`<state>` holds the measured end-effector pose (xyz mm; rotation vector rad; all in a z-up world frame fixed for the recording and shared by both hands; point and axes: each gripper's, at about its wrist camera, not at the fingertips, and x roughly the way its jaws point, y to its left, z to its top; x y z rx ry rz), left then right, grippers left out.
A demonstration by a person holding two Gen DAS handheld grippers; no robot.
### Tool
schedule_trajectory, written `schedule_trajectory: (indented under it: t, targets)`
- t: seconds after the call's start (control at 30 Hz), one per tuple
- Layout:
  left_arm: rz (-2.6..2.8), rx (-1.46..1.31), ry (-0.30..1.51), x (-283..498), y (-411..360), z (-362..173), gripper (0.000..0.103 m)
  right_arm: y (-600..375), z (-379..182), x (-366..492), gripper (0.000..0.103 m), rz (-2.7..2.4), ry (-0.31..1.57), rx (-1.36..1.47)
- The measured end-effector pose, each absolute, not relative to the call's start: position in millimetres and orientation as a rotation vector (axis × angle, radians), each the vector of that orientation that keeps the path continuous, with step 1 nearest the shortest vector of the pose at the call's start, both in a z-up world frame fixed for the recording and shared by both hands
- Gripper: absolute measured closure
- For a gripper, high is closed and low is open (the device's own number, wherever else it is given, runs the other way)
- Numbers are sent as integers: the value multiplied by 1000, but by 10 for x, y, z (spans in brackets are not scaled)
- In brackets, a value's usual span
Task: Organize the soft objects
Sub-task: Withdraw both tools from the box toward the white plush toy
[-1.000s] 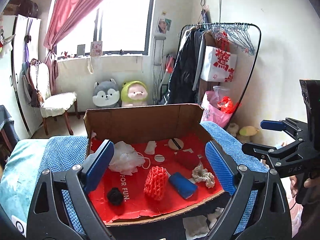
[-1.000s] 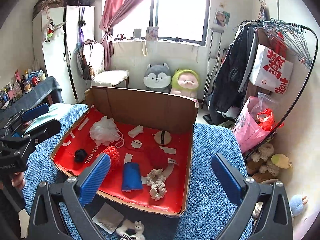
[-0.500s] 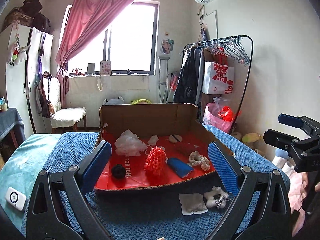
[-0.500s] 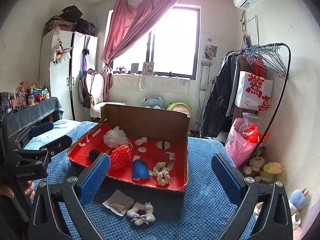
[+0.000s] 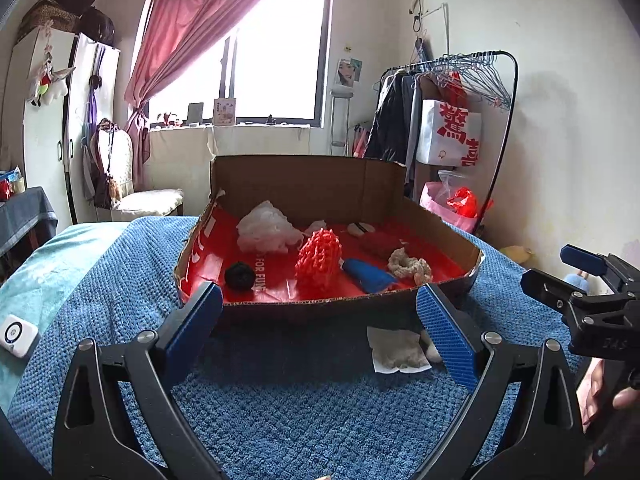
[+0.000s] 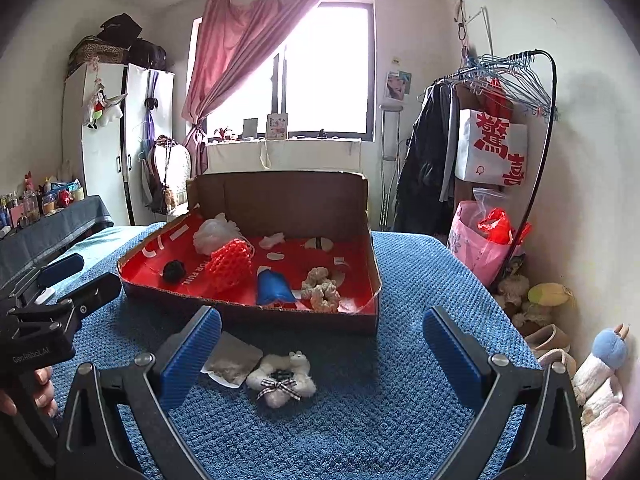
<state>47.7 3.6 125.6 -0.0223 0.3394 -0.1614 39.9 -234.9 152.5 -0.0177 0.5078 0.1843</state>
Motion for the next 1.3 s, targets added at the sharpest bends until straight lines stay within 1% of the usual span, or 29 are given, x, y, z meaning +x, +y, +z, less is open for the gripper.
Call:
schedule_trajectory:
  t: [0.23, 0.43, 0.73, 1.1, 1.3]
  targets:
    - [-150, -41, 417, 527, 71, 977, 4, -2309, 1149, 448, 0, 183, 591, -11]
    - [-149, -33, 478, 576, 51, 817, 4, -2334, 973, 474, 0, 183, 642, 7]
    - [-147, -23, 535, 641, 37, 689, 4, -2392, 882, 540, 0, 186, 687, 31]
    - [-150, -26, 568, 690, 48, 657, 4, -2415, 818, 606, 0, 198, 721, 44]
    - [-188, -22, 599, 755, 21, 696, 4, -2475, 793, 762, 0, 292, 816, 68]
